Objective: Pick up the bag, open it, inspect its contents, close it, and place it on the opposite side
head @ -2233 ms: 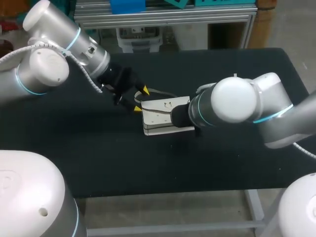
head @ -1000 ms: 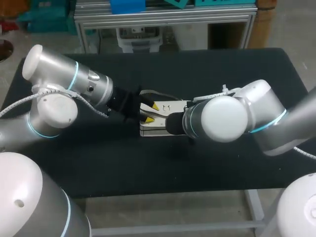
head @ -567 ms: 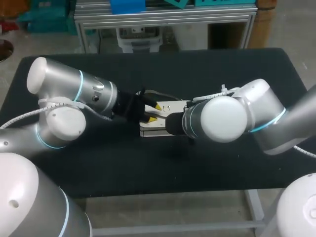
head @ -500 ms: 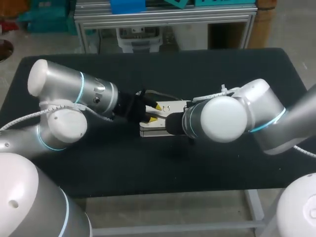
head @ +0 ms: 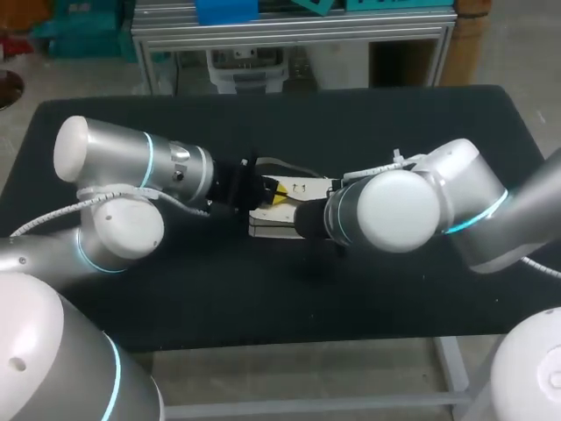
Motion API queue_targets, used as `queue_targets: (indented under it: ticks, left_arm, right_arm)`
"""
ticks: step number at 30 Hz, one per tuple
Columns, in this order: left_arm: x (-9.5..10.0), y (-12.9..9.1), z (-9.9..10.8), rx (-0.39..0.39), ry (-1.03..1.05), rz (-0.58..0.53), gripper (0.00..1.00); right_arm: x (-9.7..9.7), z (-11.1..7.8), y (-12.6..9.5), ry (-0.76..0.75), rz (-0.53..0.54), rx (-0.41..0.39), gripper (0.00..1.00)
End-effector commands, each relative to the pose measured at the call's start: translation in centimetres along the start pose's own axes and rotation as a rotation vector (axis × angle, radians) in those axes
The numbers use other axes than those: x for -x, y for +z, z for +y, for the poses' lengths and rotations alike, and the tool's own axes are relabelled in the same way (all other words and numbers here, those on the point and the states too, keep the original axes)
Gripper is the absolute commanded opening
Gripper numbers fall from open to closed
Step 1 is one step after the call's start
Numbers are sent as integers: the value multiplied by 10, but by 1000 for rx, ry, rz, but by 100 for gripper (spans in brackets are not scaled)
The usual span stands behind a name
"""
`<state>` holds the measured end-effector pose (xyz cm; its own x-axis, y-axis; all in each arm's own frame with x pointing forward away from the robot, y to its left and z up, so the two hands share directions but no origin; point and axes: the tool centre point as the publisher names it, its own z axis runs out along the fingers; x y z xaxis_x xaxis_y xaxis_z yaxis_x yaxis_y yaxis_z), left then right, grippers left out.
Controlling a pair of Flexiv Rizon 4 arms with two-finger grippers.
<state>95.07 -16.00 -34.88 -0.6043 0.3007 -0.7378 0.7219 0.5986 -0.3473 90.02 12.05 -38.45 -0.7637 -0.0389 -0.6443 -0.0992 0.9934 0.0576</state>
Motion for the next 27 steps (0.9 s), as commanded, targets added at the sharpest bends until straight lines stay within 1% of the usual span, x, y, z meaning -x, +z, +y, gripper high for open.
queue_targets:
  ticks: [1, 3, 5, 6, 7, 11, 13, 17, 21, 22, 23, 24, 25, 26, 27]
  left_arm:
    - [17, -13, -1, -12, -40, 47, 0]
    - [22, -17, -1, -20, -80, 71, 0]
    - [30, -21, -1, -26, -158, 137, 0]
    - [33, -21, 0, -26, -173, 130, 0]
    - [36, -24, 1, -38, -208, 158, 0]
    - [42, -23, 5, -13, -272, 202, 0]
    - [43, -22, 7, -5, -307, 231, 0]
    - [42, -20, 9, 12, -321, 244, 0]
    - [33, -17, 9, 17, -316, 251, 1]
    - [32, -16, 10, 18, -316, 251, 7]
    - [29, -16, 10, 15, -314, 256, 22]
    - [27, -16, 10, 22, -311, 253, 33]
    - [24, -15, 10, 22, -309, 255, 41]
    - [22, -15, 11, 24, -306, 252, 46]
    - [21, -15, 11, 33, -305, 244, 47]
  right_arm:
    - [-4, 1, 3, 1, -7, 4, 0]
    - [-4, 1, 3, 1, -7, 4, 0]
    - [-4, 1, 3, 1, -7, 4, 0]
    - [-4, 1, 3, 1, -7, 4, 0]
    - [-4, 1, 3, 1, -7, 4, 0]
    - [-4, 1, 3, 1, -7, 4, 0]
    - [-4, 1, 3, 1, -7, 4, 0]
    - [-4, 1, 3, 1, -7, 4, 0]
    - [-4, 1, 3, 1, -7, 4, 0]
    - [-4, 1, 3, 1, -7, 4, 0]
    - [-4, 1, 3, 1, -7, 4, 0]
    - [-4, 1, 3, 1, -7, 4, 0]
    - [-4, 1, 3, 1, -7, 4, 0]
    - [-4, 1, 3, 1, -7, 4, 0]
    - [-4, 1, 3, 1, -7, 4, 0]
